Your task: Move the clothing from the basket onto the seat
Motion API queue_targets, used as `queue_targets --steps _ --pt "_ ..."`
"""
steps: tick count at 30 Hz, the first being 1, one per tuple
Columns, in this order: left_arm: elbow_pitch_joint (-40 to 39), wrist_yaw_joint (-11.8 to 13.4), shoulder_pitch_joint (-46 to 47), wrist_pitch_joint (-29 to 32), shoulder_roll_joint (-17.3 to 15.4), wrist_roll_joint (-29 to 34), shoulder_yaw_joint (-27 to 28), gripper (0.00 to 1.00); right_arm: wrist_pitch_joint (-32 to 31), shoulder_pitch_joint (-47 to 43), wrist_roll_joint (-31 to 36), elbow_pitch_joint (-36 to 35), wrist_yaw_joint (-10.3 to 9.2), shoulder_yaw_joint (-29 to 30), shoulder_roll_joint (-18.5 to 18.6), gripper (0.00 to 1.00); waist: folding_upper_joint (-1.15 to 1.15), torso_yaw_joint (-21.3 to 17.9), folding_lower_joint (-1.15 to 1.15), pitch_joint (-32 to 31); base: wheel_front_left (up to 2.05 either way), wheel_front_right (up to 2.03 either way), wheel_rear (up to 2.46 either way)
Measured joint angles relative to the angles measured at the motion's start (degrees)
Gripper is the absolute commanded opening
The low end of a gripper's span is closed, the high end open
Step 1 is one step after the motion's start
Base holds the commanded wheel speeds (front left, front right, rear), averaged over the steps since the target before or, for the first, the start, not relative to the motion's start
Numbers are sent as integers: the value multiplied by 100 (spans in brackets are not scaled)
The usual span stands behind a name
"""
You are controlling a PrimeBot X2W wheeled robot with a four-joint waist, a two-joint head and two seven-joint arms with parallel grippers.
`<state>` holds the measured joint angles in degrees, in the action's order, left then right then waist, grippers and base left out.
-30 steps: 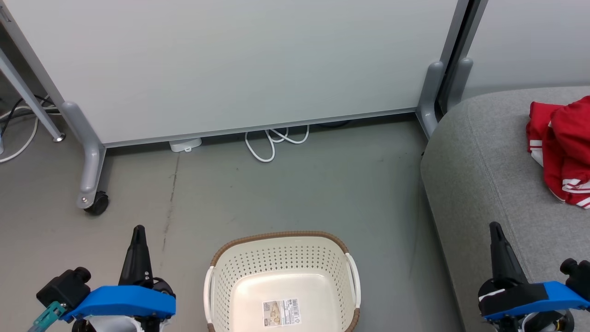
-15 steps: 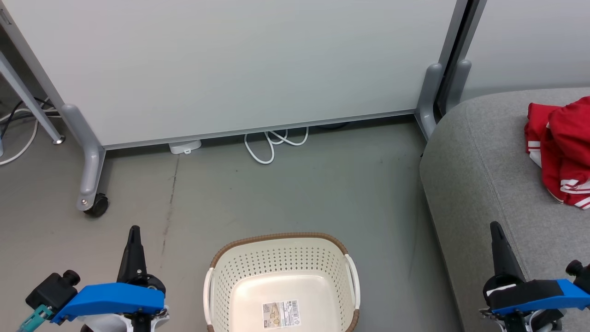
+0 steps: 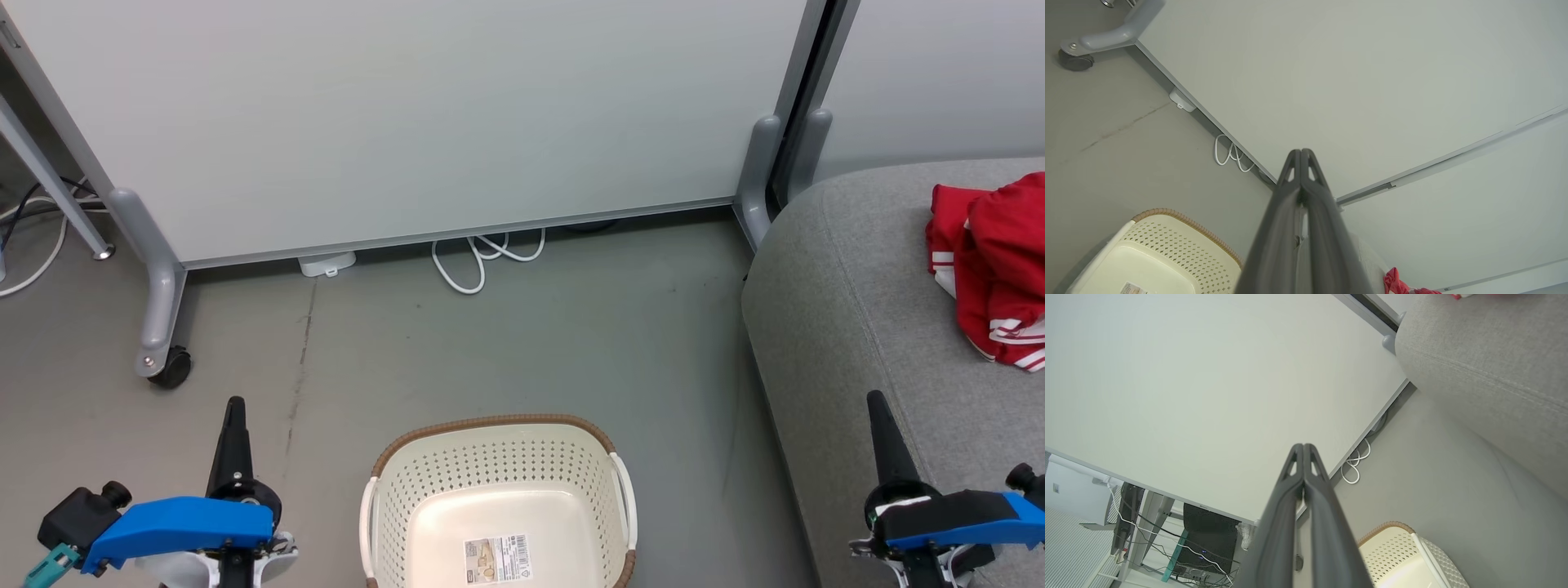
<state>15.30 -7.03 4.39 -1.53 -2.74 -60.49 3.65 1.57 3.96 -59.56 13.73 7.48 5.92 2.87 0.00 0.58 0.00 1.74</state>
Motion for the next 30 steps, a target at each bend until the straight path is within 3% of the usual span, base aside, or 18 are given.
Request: queue_targets --steps 30 --pt "-58 -9 73 421 -2 -1646 144 0 -415 113 -1692 13 0 25 0 0 0 -26 0 -71 0 0 0"
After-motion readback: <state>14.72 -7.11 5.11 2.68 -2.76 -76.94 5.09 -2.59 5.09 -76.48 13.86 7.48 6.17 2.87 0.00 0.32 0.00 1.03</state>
